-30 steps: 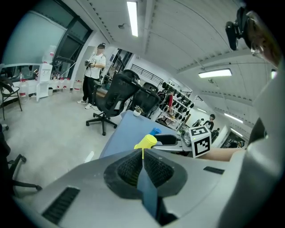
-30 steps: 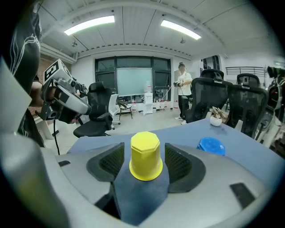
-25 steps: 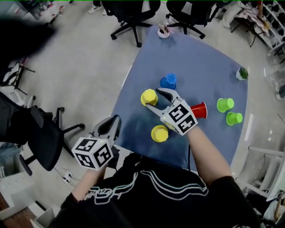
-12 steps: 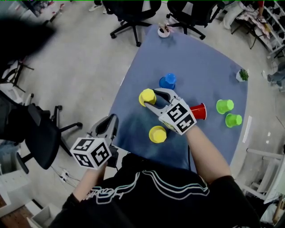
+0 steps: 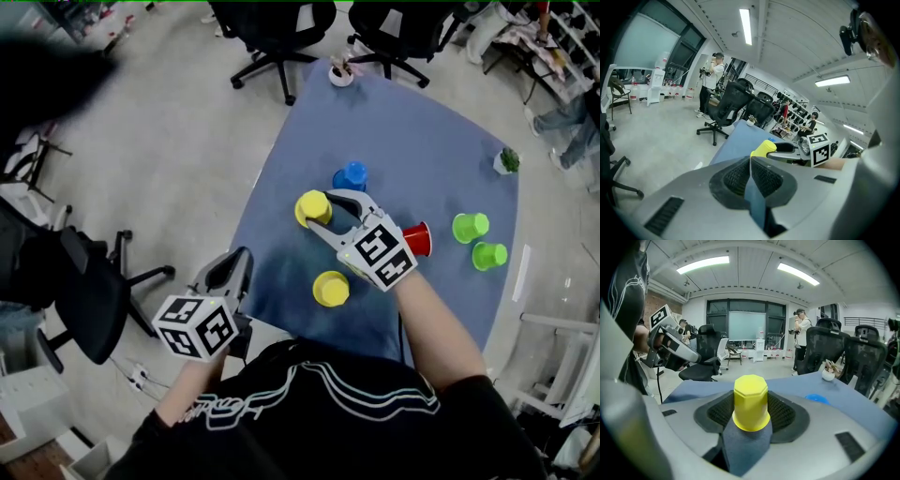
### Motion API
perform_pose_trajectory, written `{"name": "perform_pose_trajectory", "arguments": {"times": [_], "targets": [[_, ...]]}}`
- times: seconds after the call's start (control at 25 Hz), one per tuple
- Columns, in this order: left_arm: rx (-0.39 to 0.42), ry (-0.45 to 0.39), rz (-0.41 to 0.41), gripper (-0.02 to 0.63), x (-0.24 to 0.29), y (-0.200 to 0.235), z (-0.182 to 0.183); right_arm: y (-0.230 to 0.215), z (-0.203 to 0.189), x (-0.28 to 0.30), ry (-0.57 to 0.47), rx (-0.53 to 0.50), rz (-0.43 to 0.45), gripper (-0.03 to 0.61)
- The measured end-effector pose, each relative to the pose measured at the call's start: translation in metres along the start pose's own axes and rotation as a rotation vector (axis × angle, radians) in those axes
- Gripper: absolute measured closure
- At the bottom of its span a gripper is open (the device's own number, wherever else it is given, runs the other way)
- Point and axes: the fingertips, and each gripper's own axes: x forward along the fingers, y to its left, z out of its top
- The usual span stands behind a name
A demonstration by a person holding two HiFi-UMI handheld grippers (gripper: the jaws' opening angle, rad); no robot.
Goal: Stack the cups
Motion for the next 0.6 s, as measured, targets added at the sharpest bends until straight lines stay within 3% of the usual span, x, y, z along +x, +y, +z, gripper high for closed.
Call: {"name": "perform_pose_trajectory", "arguments": {"times": [0.6], "targets": [[0.124,0.056,-0.134,0.583,-0.003,-0.054,0.016,-0.001,0.029,-0.093,-0.105,0.065,-0.206,0.342]]}}
